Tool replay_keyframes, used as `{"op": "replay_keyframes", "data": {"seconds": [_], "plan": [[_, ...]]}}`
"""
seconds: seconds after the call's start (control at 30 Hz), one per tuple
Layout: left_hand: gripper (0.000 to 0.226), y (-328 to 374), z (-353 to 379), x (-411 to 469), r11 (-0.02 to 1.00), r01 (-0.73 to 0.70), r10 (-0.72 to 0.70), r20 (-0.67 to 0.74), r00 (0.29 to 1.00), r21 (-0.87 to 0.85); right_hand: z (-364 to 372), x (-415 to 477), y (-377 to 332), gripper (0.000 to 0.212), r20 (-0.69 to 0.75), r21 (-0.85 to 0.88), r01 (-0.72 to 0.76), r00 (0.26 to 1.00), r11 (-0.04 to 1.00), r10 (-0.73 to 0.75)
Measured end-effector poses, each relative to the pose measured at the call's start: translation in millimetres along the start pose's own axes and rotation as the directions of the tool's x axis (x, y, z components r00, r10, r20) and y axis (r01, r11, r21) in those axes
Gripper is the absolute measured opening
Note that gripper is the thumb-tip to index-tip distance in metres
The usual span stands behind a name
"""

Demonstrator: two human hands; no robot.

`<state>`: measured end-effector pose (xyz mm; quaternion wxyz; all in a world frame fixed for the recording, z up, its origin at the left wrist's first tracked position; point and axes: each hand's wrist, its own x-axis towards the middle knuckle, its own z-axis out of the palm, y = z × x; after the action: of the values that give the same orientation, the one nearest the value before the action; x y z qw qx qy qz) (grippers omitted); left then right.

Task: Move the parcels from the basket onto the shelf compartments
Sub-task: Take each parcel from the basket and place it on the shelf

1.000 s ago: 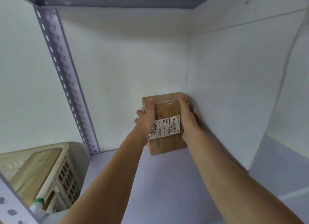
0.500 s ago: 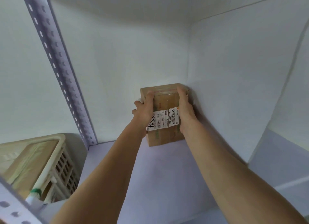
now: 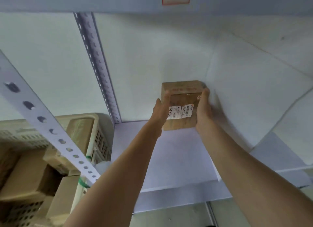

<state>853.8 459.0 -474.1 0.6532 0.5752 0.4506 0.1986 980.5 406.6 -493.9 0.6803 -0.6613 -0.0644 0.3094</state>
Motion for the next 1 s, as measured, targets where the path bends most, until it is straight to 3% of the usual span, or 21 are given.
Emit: {"op": "replay_keyframes", "data": {"seconds": [0.13, 0.2, 0.37, 0.67, 0.93, 1.0], "plan": [[0.063, 24.8, -16.4, -73.2, 0.992, -0.013, 0.016, 0.022, 1.000, -0.126, -5.9, -75.5, -19.8, 0.055, 0.009, -0.015, -0.040, 0.999, 0.999, 0.040], [0.060, 40.4, -26.6, -112.8, 0.989, -0.007, 0.013, 0.043, 0.999, -0.148, -5.3, -116.5, -32.8, 0.049, 0.047, -0.041, -0.060, 0.997, 0.997, 0.062], [0.064, 73.2, -54.9, -195.2, 0.984, 0.058, -0.045, 0.077, 0.996, -0.166, -1.7, -207.6, -67.1, 0.069, 0.132, -0.060, -0.081, 0.987, 0.995, 0.088], [0.074, 114.9, -101.3, -304.2, 0.973, 0.124, -0.125, 0.005, 0.992, -0.194, 10.3, -327.5, -126.8, 0.066, 0.223, -0.175, -0.059, 0.970, 0.983, 0.098], [0.073, 119.8, -133.3, -384.7, 0.970, 0.128, -0.138, -0.036, 0.990, -0.208, 21.5, -383.2, -120.3, 0.069, 0.344, -0.218, -0.050, 0.931, 0.975, 0.124], [0.063, 117.2, -146.6, -401.7, 0.970, 0.119, -0.135, -0.064, 0.989, -0.210, 26.6, -398.2, -115.7, 0.069, 0.372, -0.217, -0.064, 0.917, 0.974, 0.143]]}}
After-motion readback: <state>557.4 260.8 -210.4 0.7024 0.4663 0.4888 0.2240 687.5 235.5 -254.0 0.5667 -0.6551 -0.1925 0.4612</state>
